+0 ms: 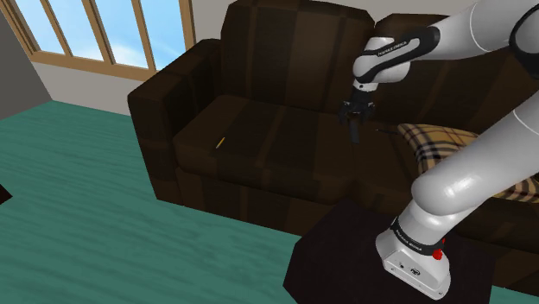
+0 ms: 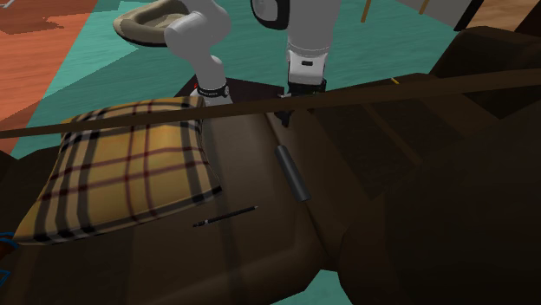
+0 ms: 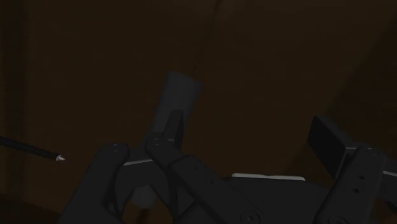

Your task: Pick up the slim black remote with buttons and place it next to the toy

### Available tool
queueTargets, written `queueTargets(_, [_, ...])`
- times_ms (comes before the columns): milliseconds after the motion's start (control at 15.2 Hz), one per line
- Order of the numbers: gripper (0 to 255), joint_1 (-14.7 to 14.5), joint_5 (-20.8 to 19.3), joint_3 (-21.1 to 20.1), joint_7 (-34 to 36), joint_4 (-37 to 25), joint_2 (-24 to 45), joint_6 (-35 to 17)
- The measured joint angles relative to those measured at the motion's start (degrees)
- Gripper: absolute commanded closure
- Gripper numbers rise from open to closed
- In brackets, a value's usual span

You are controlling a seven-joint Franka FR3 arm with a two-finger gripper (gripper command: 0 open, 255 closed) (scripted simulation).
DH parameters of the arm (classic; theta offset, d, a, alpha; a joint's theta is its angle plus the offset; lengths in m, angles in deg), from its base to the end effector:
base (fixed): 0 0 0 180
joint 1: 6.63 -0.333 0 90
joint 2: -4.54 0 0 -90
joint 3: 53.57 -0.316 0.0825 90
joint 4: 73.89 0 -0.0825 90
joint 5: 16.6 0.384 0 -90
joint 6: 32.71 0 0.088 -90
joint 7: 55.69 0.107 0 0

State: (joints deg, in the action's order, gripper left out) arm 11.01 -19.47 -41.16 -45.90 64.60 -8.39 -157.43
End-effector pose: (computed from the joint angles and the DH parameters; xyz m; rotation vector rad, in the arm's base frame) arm 0.3943 -0.2308 0.3925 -2.9618 1.0155 0.0274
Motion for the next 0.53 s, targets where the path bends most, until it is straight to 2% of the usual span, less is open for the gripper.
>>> queueTargets(264, [0, 2.1, 2.2, 2.7, 1.3, -1.4, 5.0, -5.8])
queueTargets(528, [0, 3.9, 6.1, 5.2, 1.8, -3.8, 11.2, -11.6])
